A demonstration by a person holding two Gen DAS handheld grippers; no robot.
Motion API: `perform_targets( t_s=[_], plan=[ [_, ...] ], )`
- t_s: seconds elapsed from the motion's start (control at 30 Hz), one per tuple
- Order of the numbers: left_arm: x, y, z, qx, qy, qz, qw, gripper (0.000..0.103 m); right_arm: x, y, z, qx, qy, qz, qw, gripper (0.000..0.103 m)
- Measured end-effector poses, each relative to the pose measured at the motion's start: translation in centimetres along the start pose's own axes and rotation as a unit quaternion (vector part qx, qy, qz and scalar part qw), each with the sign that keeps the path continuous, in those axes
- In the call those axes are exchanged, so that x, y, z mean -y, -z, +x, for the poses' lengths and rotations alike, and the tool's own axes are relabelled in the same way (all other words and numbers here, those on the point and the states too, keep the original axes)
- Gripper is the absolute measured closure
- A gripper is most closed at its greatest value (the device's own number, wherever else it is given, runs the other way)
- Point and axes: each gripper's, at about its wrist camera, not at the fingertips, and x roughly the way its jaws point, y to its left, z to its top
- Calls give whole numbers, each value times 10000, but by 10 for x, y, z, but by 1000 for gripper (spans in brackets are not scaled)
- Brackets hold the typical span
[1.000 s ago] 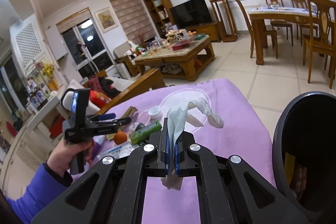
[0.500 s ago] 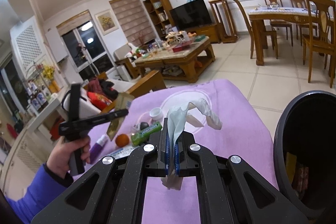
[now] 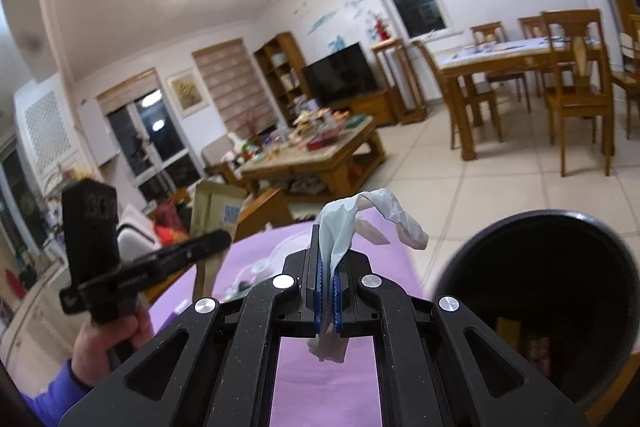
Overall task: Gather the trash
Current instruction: 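Carry paper bag and tissue over the black bin and open both tools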
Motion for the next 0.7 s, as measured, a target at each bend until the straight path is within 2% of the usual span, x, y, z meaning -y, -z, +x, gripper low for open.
perform_targets(
  t_s=[0.03,0.1,0.13,0.2,0.3,0.5,0.7],
  plan=[
    [6,0,6,-11,55,26,10000,68,0,0,0,0,0,0,10000,98],
    [24,0,23,-38,227,58,9997,68,34,-3,-22,152,230,138,9995,98],
    [35,0,34,-67,345,77,9994,68,34,-3,-22,152,230,138,9995,98],
    [52,2,50,-107,487,128,9987,68,68,0,-40,248,474,274,9982,98],
    [84,7,83,-274,732,258,9966,68,90,3,-50,277,622,379,9970,98],
    [115,24,124,-582,951,362,9931,68,158,21,-65,228,940,781,9922,98],
    [128,37,161,-941,945,406,9902,68,192,38,-64,137,1030,992,9896,98]
  ],
)
